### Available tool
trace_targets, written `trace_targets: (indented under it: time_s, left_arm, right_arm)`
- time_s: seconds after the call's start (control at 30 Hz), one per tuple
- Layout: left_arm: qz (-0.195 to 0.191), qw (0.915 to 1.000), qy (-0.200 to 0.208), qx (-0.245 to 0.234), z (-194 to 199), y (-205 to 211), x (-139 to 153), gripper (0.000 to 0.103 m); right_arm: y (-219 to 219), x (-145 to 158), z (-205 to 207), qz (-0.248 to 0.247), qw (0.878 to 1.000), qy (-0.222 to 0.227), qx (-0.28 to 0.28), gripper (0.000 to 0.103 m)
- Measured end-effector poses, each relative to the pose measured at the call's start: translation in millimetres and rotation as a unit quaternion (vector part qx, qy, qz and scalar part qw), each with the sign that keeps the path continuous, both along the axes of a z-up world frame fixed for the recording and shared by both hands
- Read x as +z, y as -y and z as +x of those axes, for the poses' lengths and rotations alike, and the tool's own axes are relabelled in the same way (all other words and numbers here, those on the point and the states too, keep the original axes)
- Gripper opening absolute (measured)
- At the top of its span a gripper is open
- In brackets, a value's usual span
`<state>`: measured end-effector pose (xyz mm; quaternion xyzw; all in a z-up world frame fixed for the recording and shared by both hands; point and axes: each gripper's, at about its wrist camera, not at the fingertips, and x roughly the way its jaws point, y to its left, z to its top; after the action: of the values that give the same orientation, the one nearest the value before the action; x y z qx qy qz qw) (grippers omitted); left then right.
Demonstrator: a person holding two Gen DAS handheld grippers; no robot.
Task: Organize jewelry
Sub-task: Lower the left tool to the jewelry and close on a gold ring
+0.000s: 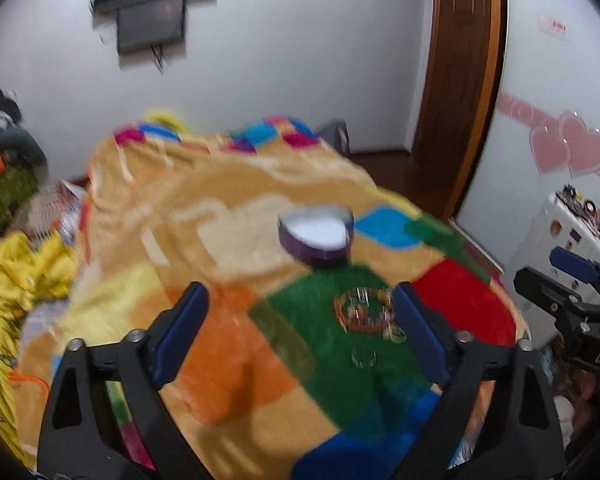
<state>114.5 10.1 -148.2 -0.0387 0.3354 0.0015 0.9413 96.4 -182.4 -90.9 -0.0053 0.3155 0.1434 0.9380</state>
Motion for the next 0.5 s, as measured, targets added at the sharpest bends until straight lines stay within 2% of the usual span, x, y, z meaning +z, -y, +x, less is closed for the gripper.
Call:
trace_targets:
  time_s: [0.1, 0.2, 0.37, 0.43, 0.5]
  left_arm:
    - [-0.024, 0.9983, -0.049, -0.021, 11, 2, -24, 0.077]
    - [-0.041, 0.995, -0.081, -0.043, 17, 6, -40, 0.072]
    - [-0.048, 0.9899, -0.107, -0.079, 20, 19, -55, 0.067]
    - [-0.046, 0.9881, -0.115, -0.091, 22, 24, -59, 0.062]
    - [-0.048, 0.9859, -0.125, -0.1, 26, 28, -65, 0.053]
  right_arm:
    - [3, -13, 8, 0.0, 1.0, -0.028, 0.005, 0.084]
    - [2, -26, 14, 0.0, 0.998, -0.057, 0.019, 0.072]
    - [-4, -47, 24, 0.001, 0.995, -0.09, 0.044, 0.057]
    - [-6, -52, 27, 0.002, 0.993, -0.101, 0.053, 0.052]
    - [-8, -57, 29, -0.003, 0.992, -0.107, 0.061, 0.049]
